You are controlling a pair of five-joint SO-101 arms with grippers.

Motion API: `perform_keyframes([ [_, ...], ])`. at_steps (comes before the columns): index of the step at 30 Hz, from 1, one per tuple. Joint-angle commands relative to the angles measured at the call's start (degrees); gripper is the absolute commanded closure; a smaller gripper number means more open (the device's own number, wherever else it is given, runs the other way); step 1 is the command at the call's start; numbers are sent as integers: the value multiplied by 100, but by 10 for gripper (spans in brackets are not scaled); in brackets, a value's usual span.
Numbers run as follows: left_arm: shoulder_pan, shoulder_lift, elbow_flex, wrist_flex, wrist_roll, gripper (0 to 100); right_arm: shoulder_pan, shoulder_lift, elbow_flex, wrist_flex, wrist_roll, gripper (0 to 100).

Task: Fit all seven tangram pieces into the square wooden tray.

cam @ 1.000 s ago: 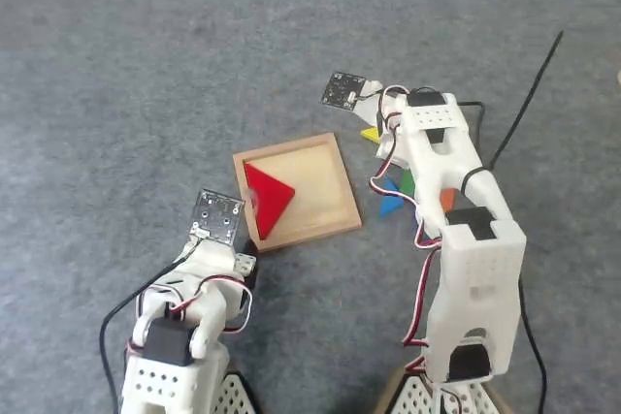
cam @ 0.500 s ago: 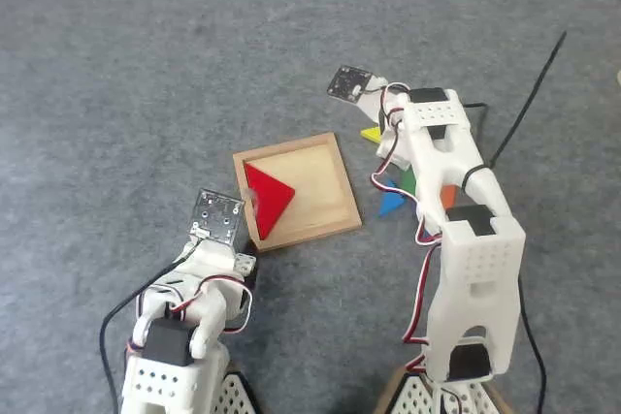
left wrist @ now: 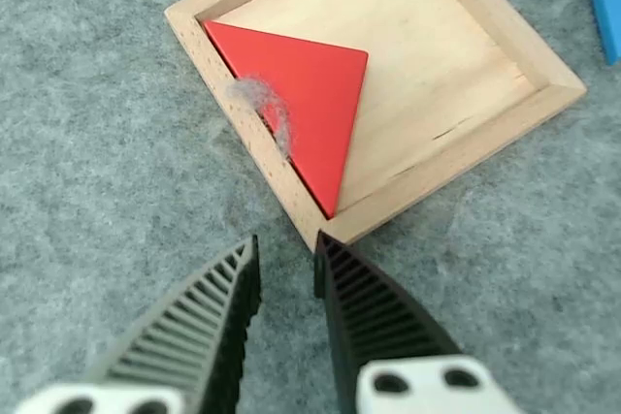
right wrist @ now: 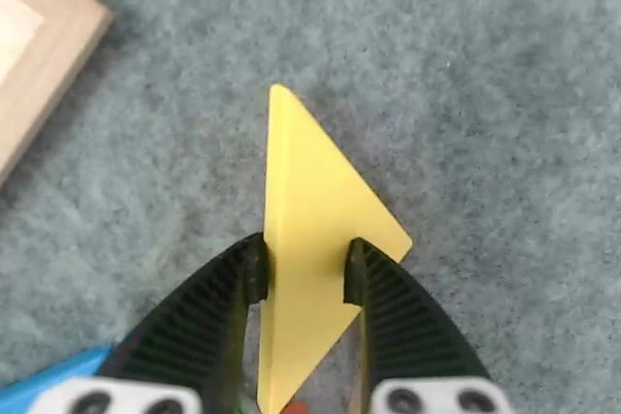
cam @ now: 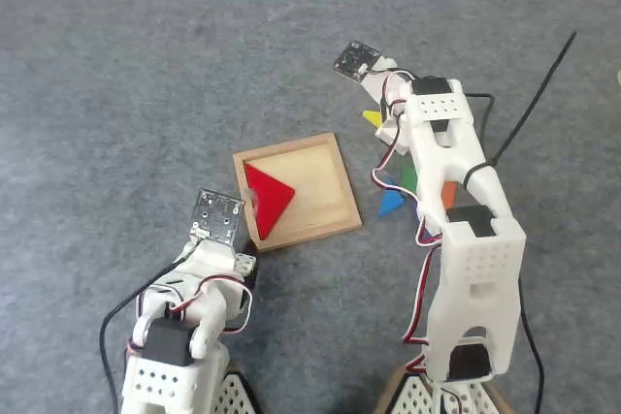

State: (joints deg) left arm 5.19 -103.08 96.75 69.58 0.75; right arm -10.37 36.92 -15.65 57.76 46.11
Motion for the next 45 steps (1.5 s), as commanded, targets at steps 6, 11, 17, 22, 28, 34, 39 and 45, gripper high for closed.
perform_keyframes([
  [6, -53, -123, -31, 53, 35, 909, 602, 119, -563, 66, -281, 940],
  [11, -53, -123, -31, 53, 35, 909, 778, 110, -571, 66, -273, 940],
  [17, -53, -123, -31, 53, 35, 909, 963, -180, -695, 268, -299, 941],
  [22, -53, -123, -31, 53, 35, 909, 1235, -435, -967, 532, -308, 968],
  [28, -53, -123, -31, 53, 35, 909, 1420, -470, -1037, 514, -580, 972],
  [34, -53, -123, -31, 53, 35, 909, 1393, -505, -1046, 497, -941, 972],
  [39, -53, -123, -31, 53, 35, 909, 1174, -945, -1116, 602, -1451, 973],
  [45, -53, -123, -31, 44, 35, 909, 470, -1692, -1116, 1095, -1574, 973],
])
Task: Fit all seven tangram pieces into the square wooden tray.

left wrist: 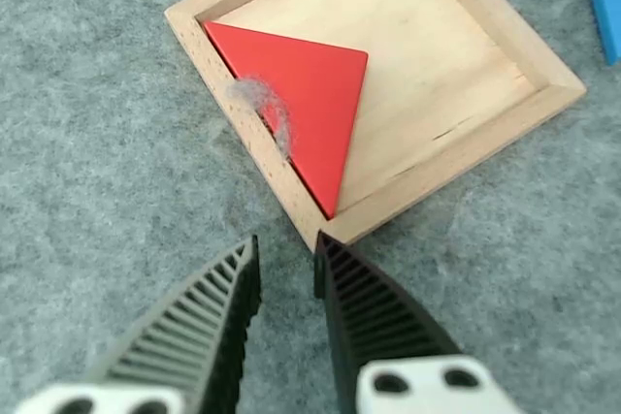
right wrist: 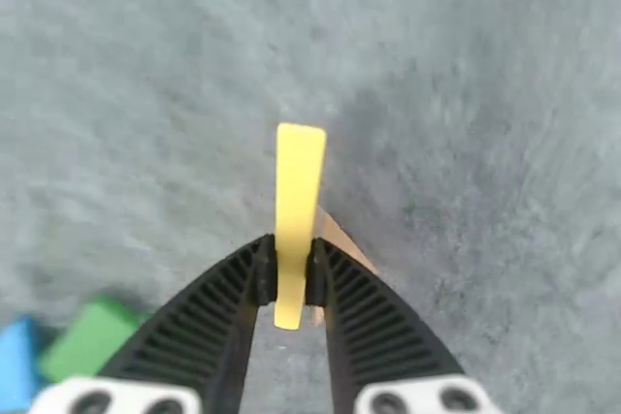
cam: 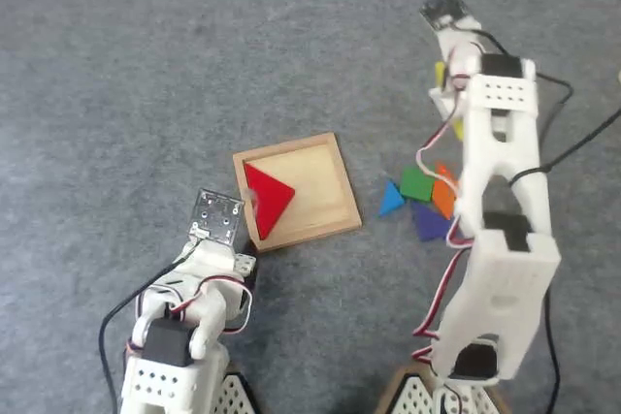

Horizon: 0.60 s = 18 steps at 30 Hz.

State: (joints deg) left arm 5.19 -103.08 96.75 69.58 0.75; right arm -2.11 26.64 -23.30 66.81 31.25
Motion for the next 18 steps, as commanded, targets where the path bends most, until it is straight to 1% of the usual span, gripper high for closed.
perform_keyframes([
  [1, -53, -123, -31, 44, 35, 909, -488, -708, -352, 268, -97, 973],
  [5, -53, -123, -31, 44, 35, 909, -1130, -725, -352, 514, -290, 973],
  [12, -53, -123, -31, 44, 26, 909, -2211, -708, -343, 919, -281, 973],
  [13, -53, -123, -31, 44, 26, 909, -2308, -708, -343, 963, -237, 973],
  [18, -53, -123, -31, 35, 26, 909, -2870, -708, -334, 1560, 554, 973],
])
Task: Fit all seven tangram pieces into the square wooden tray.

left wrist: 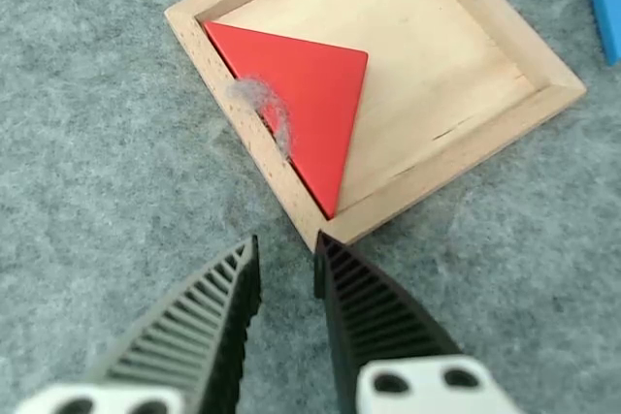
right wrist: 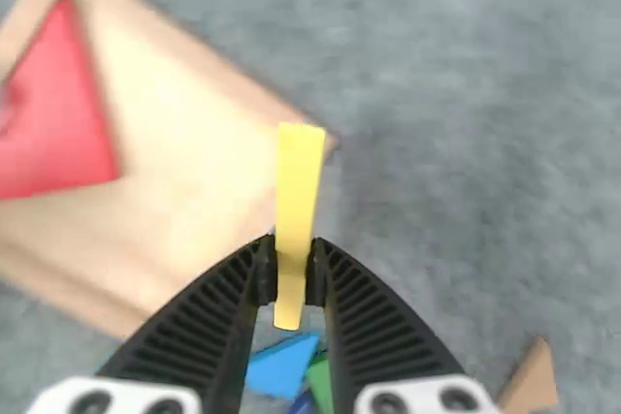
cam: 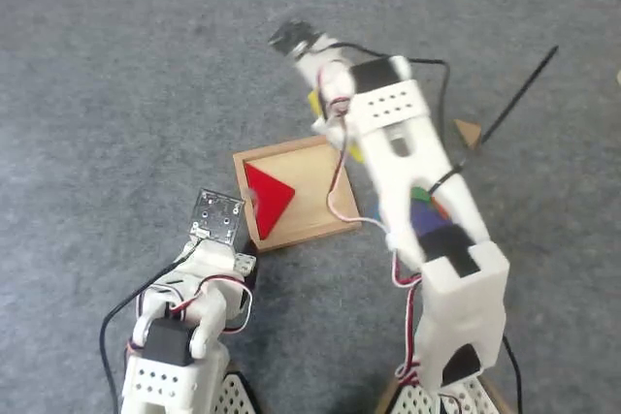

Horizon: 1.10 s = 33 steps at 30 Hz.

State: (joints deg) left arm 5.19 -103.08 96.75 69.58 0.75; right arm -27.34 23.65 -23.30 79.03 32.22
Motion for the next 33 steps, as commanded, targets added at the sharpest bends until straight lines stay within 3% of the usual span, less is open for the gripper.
perform_keyframes([
  [1, -53, -123, -31, 35, 26, 909, -470, -409, -334, 444, 589, 973],
  [8, -53, -123, -31, 35, 26, 909, -1059, -259, -334, 778, 1433, 973],
  [23, -53, -123, -31, 35, 26, 909, -1305, 119, -343, 1974, 3209, 973],
  [33, -167, -123, -31, -167, -105, 909, -1262, 119, -378, 1982, 3288, 973],
])
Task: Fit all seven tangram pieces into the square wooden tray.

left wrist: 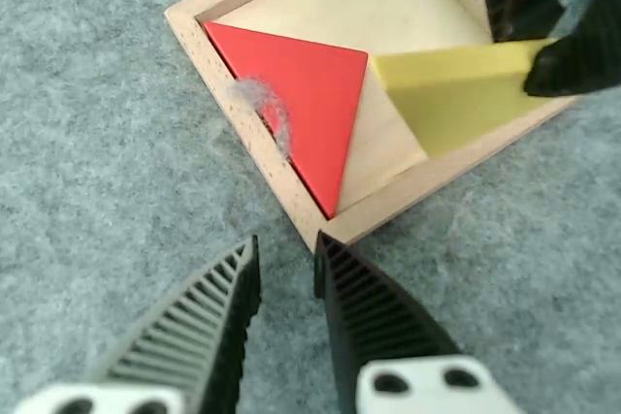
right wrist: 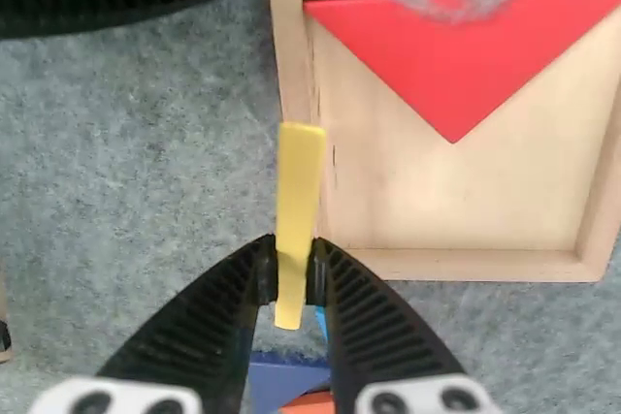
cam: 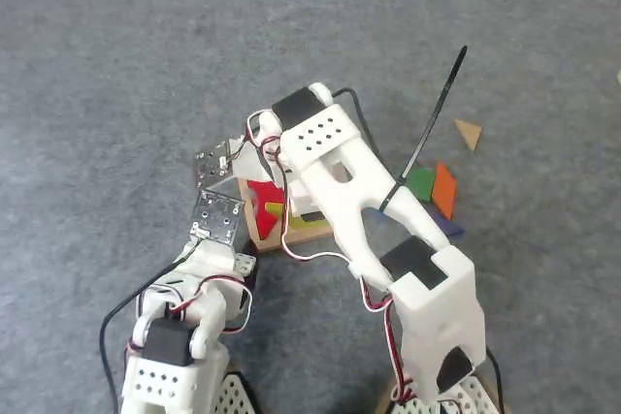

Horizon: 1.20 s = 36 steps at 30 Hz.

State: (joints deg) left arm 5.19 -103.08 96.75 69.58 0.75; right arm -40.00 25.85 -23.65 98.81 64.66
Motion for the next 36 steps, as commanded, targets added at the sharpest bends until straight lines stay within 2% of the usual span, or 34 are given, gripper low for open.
perform_keyframes([
  [1, -352, -123, -31, -255, -316, 909, 22, -110, -343, 4, 18, 973],
  [3, -932, -132, -31, -703, -1020, 908, 101, -163, -352, -22, -211, 973],
  [5, -1670, -132, -48, -1785, -1609, 909, 180, -163, -484, -13, -387, 973],
  [7, -2418, -132, -136, -3103, -1626, 909, 268, -163, -615, -4, -475, 973],
  [9, -3138, -123, -435, -3877, -1152, 909, 347, -163, -677, -13, -475, 973],
  [12, -4334, -114, -1138, -3736, -677, 908, 356, -110, -677, -127, -448, 973],
  [18, -6198, -105, -1279, -3719, -782, 906, 365, -101, -651, -382, -220, 973],
  [23, -6426, 53, -1446, -3842, -1257, 905, 549, -101, -651, -470, -237, 973],
  [26, -6356, 853, -2123, -3200, -1398, 886, 734, -101, -651, -549, -264, 973],
  [32, -5873, 4325, -4523, -2066, -1582, 830, 769, -92, -642, -760, -536, 973],
  [36, -5908, 7235, -6800, -1231, -1574, 830, 708, -75, -580, -840, -545, 973],
])
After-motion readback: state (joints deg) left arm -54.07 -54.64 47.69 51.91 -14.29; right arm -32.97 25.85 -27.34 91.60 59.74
